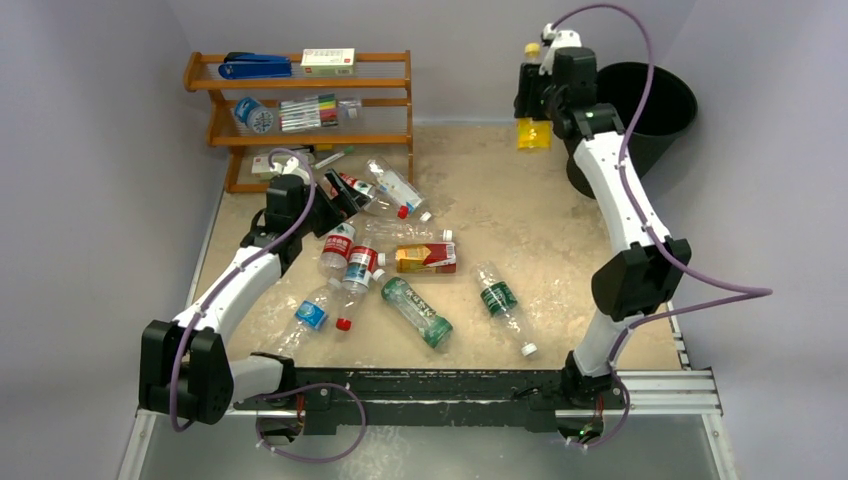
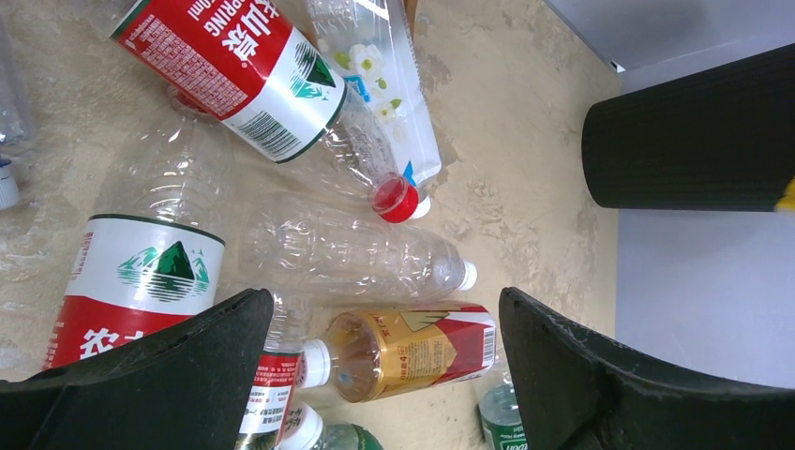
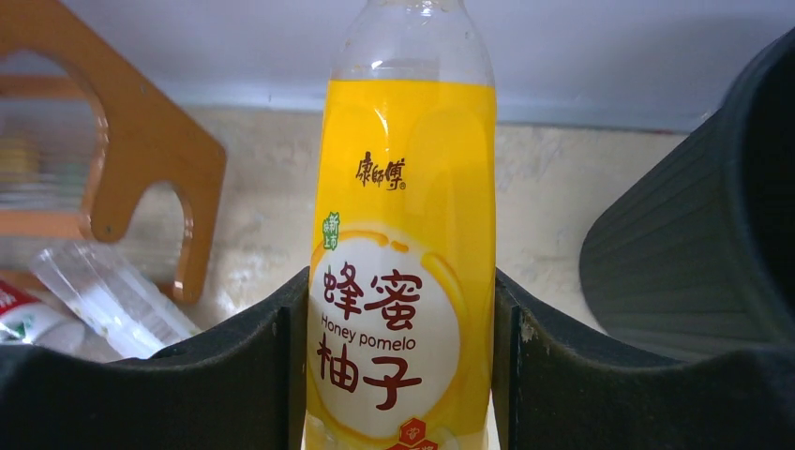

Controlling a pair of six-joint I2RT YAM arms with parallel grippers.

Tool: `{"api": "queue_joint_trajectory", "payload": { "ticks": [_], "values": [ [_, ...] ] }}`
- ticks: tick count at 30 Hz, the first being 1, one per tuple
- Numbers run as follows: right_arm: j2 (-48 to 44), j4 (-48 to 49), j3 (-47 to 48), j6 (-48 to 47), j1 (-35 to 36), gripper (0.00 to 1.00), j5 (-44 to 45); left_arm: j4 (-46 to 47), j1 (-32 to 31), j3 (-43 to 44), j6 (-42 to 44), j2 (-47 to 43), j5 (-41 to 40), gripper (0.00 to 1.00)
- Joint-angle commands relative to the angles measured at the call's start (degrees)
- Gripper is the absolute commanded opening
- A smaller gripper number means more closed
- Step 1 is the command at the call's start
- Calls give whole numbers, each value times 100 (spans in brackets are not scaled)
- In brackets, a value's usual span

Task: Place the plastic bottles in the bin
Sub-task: Pick up the plastic bottle at the center of the board, then place the plastic bottle in the trash bin.

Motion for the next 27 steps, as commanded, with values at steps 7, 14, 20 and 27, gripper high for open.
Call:
{"api": "queue_joint_trajectory", "payload": {
  "ticks": [7, 14, 20, 27],
  "values": [
    [154, -109, 1728, 235, -718, 43, -190, 74, -25, 243, 122, -225, 57, 91],
    [372, 353, 2193, 491, -1423, 44, -408, 101, -24, 247, 68, -192, 69, 91],
    [675, 574, 2550, 906, -2077, 44, -545, 183, -51, 242, 1, -183, 71, 91],
    [930, 817, 2489, 1180, -2514, 45, -317, 71, -51, 351, 106, -100, 59, 91]
  ]
}}
